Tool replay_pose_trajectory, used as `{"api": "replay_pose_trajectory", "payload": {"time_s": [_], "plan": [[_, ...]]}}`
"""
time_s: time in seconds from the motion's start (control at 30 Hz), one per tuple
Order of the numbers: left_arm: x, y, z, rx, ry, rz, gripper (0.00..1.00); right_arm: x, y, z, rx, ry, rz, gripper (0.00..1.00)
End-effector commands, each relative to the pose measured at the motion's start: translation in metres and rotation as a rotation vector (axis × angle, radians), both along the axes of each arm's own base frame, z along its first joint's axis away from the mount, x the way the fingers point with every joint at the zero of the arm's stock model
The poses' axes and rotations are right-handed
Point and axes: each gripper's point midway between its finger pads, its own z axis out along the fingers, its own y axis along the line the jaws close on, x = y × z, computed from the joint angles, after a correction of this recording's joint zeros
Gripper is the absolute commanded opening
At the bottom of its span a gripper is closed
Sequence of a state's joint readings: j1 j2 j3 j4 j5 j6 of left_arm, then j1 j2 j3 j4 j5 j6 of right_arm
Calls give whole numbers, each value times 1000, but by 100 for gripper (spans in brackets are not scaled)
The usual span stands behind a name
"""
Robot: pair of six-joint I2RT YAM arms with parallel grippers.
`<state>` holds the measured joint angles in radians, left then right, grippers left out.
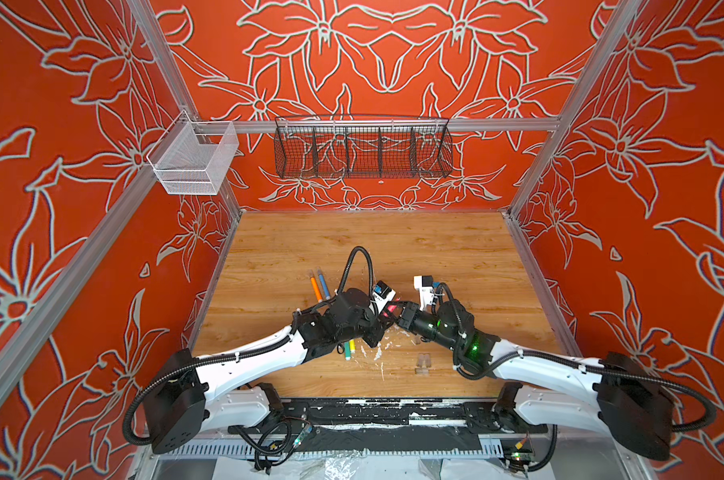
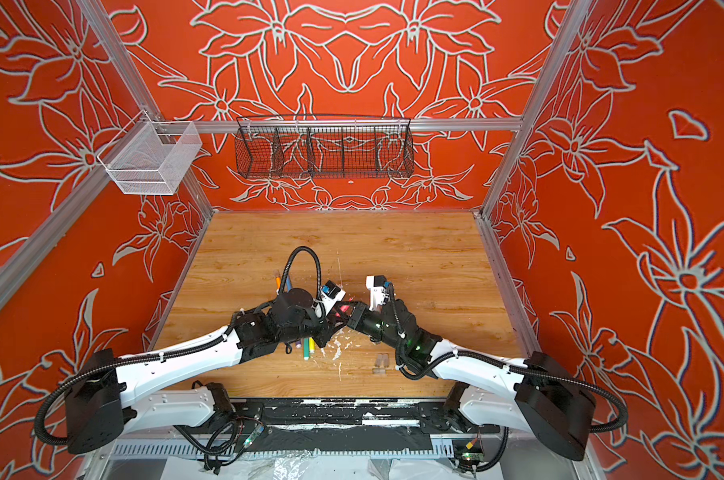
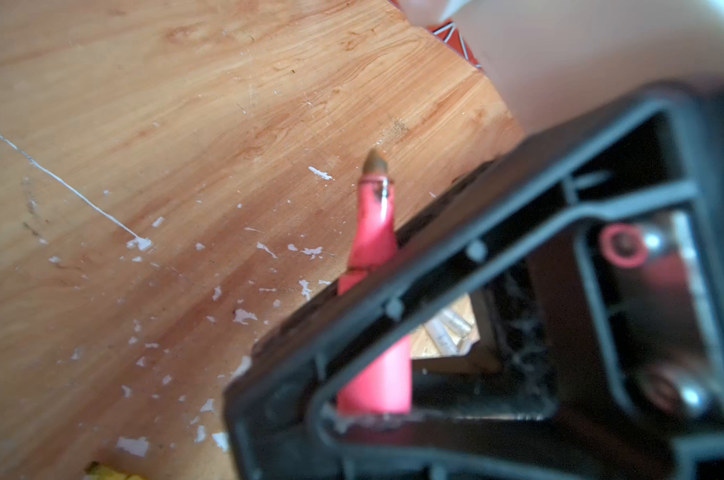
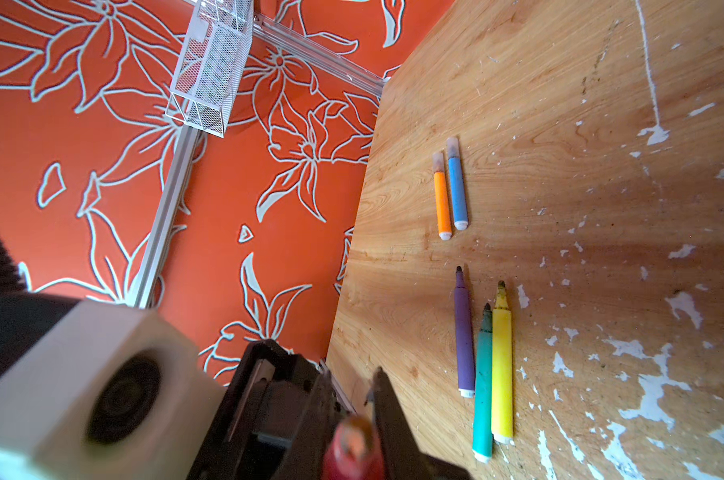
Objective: Insert the pens into the pen caps
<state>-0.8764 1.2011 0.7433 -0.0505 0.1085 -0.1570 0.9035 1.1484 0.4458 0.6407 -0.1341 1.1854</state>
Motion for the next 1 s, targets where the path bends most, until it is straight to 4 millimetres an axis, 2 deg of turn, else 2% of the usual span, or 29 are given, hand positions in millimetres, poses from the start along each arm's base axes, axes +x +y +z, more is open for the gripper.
{"api": "replay_pose_trajectory", "payload": {"time_s": [0.0, 0.03, 0.13, 0.17, 0.3, 0.4, 0.53, 0.63, 0.83, 0.97], "plan": [[0, 0, 9, -20, -38, -10, 3, -6, 6, 6, 32, -2, 25, 0], [0, 0, 9, -20, -38, -8, 0, -6, 6, 6, 32, -2, 25, 0], [1, 2, 9, -21, -38, 2, 0, -6, 6, 9, 28, -11, 26, 0], [2, 3, 9, -22, -42, 15, 0, -6, 5, 9, 21, -14, 21, 4], [16, 18, 10, -20, -62, 122, 0, -5, -10, 3, -87, -19, -24, 35], [37, 44, 7, -13, -44, 273, 0, -8, -35, -7, -226, 2, -79, 43], [63, 91, -5, -23, 18, 500, 0, -17, -78, -11, -475, 3, -137, 44], [70, 111, -7, 14, 9, 594, 0, -23, -104, -22, -634, 7, -152, 44], [59, 94, 2, -58, 0, 477, 0, -31, -131, -59, -978, 102, -92, 42], [53, 92, 10, -93, -20, 441, 0, -36, -129, -82, -1127, 171, 3, 39]]}}
